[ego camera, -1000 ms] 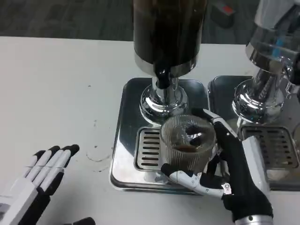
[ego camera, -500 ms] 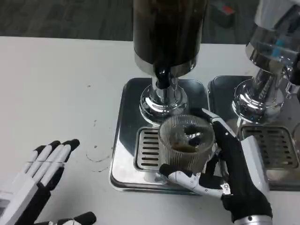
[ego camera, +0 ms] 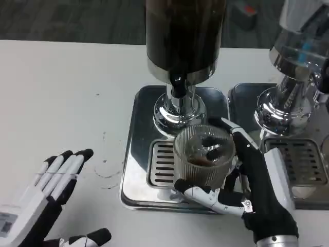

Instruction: Grasp the cup under the faucet to collect the drink, then remove the cup.

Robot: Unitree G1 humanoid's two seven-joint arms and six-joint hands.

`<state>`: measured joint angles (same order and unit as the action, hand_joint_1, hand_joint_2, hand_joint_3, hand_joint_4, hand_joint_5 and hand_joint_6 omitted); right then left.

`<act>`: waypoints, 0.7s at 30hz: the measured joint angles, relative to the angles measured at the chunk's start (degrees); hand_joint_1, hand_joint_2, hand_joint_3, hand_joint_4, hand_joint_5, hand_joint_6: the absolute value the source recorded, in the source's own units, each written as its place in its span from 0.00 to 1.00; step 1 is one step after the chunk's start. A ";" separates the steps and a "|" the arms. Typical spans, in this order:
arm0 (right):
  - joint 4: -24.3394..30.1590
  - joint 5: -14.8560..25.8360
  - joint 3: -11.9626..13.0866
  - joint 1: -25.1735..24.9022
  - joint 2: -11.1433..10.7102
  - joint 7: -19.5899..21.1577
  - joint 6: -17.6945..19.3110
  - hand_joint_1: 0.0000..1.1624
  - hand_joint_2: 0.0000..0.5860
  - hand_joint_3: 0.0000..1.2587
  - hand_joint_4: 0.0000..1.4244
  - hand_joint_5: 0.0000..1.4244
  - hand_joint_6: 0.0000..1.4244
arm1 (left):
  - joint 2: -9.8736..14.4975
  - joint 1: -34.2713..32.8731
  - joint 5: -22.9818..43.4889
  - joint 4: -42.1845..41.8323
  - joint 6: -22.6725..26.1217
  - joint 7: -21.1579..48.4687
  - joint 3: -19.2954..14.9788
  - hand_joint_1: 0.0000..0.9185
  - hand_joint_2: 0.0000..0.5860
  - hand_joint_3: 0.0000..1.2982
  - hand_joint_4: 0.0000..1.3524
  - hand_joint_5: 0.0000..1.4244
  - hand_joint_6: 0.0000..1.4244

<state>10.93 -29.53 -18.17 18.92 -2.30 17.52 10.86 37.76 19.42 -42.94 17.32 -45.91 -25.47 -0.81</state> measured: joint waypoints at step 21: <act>-0.02 0.04 0.05 -0.26 -0.02 0.00 0.00 0.83 0.39 0.22 0.40 0.57 0.80 | 0.00 -0.48 0.04 0.36 -0.05 0.00 1.10 0.00 0.21 0.00 0.00 0.00 0.00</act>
<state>10.90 -29.50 -18.12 18.67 -2.32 17.52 10.86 37.76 18.94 -42.90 17.68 -45.96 -25.47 0.29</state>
